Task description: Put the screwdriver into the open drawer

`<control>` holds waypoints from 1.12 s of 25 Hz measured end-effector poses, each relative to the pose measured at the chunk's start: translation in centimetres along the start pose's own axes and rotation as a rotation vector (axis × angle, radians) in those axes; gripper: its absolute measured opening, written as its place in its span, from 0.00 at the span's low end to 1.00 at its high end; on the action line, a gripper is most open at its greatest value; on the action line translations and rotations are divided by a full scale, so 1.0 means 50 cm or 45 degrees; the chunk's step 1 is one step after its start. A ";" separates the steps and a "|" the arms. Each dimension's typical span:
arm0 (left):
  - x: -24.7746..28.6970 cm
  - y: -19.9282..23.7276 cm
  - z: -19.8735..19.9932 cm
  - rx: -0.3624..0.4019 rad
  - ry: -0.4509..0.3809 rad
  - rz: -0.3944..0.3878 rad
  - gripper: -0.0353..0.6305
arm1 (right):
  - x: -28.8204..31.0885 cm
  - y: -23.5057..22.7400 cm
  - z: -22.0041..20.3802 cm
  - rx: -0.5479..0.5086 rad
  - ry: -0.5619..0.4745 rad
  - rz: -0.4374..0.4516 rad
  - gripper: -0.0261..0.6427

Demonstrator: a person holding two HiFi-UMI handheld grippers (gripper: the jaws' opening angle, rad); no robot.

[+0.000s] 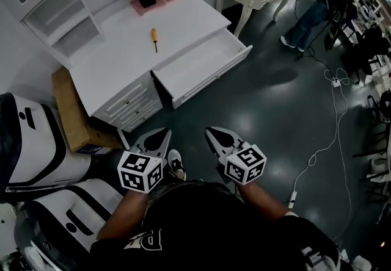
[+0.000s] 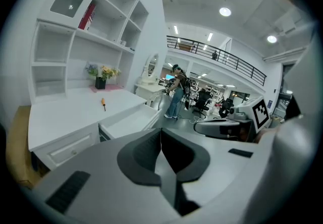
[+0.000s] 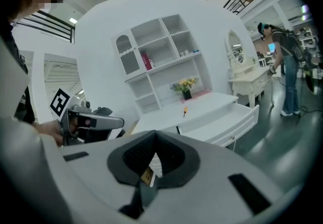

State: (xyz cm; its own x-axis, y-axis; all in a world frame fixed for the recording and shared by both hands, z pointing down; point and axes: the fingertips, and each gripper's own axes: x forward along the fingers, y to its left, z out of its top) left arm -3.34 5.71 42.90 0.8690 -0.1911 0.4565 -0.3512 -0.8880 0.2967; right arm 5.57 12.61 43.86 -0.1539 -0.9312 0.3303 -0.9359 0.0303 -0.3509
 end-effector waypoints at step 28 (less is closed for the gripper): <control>0.105 0.215 0.110 0.040 0.027 -0.145 0.08 | 0.221 -0.049 0.104 -0.011 0.010 -0.134 0.05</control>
State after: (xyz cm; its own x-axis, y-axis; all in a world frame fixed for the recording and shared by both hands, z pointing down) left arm -0.63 -7.15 43.86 0.8950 -0.0794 0.4389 -0.2390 -0.9162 0.3217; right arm 7.79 0.35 43.81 -0.0567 -0.9265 0.3720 -0.9498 -0.0648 -0.3062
